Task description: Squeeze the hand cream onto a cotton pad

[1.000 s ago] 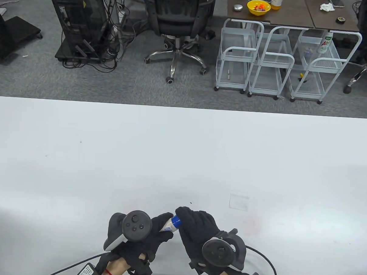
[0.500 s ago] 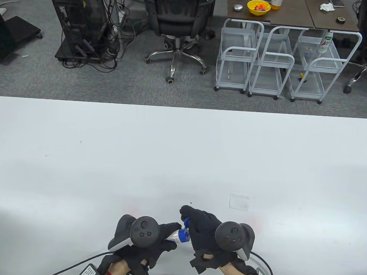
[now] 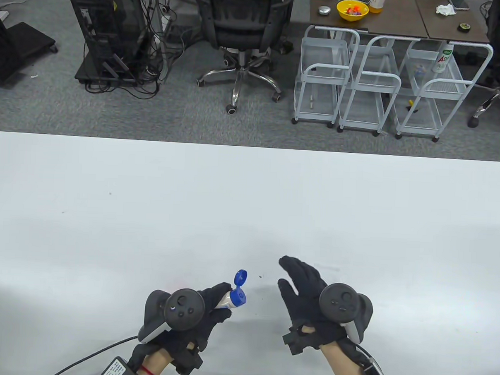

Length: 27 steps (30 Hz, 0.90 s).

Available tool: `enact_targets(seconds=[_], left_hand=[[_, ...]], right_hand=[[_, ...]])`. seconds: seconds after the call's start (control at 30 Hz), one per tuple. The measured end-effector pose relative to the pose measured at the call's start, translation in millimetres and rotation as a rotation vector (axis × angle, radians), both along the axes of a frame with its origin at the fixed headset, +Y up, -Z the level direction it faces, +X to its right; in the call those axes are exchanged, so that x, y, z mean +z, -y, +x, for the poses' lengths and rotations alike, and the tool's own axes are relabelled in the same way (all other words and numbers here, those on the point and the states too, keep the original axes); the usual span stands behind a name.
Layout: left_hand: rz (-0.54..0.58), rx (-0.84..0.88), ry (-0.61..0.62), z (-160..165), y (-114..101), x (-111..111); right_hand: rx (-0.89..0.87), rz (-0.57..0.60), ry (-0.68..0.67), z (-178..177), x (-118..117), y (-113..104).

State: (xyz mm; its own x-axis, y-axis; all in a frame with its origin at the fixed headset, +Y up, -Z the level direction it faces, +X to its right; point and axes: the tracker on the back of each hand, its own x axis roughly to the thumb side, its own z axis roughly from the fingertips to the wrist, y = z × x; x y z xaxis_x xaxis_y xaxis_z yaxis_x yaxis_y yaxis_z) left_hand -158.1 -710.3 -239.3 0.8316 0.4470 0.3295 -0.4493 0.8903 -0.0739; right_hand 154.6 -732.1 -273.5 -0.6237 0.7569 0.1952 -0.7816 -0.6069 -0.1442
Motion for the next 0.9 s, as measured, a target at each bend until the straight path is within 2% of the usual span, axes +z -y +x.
enact_targets(seconds=[0.2, 0.33, 0.53, 0.63, 0.9], left_hand=[[0.028, -0.046, -0.109, -12.7, 1.1, -7.9], [0.023, -0.061, -0.116, -12.0, 1.8, -9.7], [0.01, -0.065, -0.107, -9.8, 2.1, -8.9], [-0.001, -0.059, -0.105, -9.8, 3.0, -9.4], [-0.022, -0.068, -0.094, -7.5, 4.3, -9.9]], right_hand=[[0.093, -0.084, 0.243, 57.5, -20.8, 2.9], [0.15, -0.194, 0.299, 79.6, -34.5, 16.0], [0.317, -0.404, 0.252, 73.6, -53.5, 38.3], [0.412, -0.39, 0.265, 67.7, -55.9, 37.4], [0.492, -0.411, 0.304, 58.1, -62.0, 37.4]])
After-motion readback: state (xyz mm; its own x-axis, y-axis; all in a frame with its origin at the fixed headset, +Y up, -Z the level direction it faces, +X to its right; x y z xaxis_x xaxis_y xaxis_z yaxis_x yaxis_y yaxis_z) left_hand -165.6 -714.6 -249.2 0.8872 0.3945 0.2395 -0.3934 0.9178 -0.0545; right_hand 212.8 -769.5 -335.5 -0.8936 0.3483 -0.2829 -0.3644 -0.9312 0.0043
